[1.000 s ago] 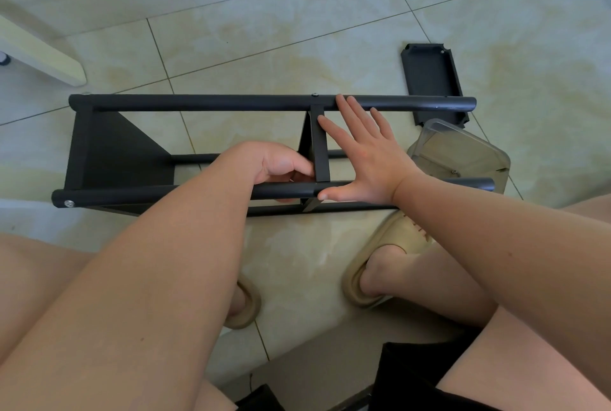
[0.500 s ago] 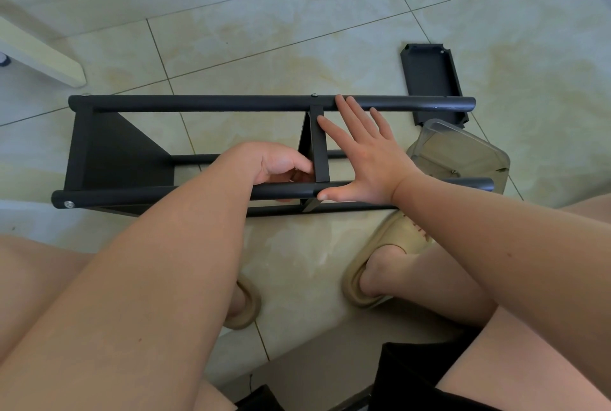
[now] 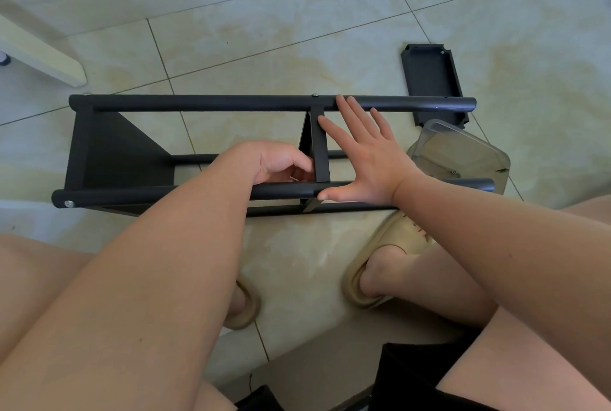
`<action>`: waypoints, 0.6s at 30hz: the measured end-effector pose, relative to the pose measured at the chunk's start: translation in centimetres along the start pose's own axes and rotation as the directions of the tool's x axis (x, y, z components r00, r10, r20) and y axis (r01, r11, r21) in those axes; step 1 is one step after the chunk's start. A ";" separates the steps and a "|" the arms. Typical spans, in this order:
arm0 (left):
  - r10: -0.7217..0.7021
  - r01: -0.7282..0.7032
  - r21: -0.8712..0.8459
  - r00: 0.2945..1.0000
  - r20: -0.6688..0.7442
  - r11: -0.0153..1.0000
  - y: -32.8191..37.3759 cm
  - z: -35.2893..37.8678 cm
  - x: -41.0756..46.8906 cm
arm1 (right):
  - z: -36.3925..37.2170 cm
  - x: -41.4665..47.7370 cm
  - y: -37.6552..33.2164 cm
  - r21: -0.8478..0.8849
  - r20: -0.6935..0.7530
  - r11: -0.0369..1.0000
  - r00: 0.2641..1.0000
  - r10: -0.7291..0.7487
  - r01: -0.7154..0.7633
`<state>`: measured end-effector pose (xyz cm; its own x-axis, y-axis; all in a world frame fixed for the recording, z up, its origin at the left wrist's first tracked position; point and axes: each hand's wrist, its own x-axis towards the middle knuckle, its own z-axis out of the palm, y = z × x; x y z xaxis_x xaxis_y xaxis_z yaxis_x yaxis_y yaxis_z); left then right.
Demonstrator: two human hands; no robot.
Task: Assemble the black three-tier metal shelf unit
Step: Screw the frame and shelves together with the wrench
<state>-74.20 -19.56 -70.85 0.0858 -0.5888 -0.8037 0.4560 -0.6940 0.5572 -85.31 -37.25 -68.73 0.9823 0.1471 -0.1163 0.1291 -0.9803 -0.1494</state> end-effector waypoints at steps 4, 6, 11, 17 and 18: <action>-0.074 0.077 0.122 0.997 -0.028 0.990 0.2 0.1 -0.1 | 0.1 0.0 0.0 0.004 -0.008 1.000 1.000 -0.005 0.005; -0.057 0.060 0.131 0.998 -0.022 0.990 0.1 0.1 0.0 | 0.2 0.0 0.1 0.003 -0.011 1.000 1.000 -0.007 0.007; 0.003 -0.002 0.028 1.000 -0.029 1.000 -0.3 -0.2 0.5 | 0.2 0.0 0.1 -0.003 -0.008 1.000 1.000 -0.005 0.005; -0.063 0.065 0.059 0.997 -0.035 0.996 0.0 0.0 0.1 | 0.1 0.0 0.1 0.004 -0.007 1.000 1.000 -0.005 0.005; -0.083 0.087 0.092 0.995 -0.047 0.992 0.0 0.0 0.1 | 0.1 0.0 0.1 0.006 -0.008 1.000 1.000 -0.004 0.004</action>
<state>-74.20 -19.64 -70.87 0.0898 -0.5091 -0.8560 0.3787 -0.7774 0.5021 -85.30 -37.31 -68.83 0.9827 0.1503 -0.1079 0.1326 -0.9788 -0.1562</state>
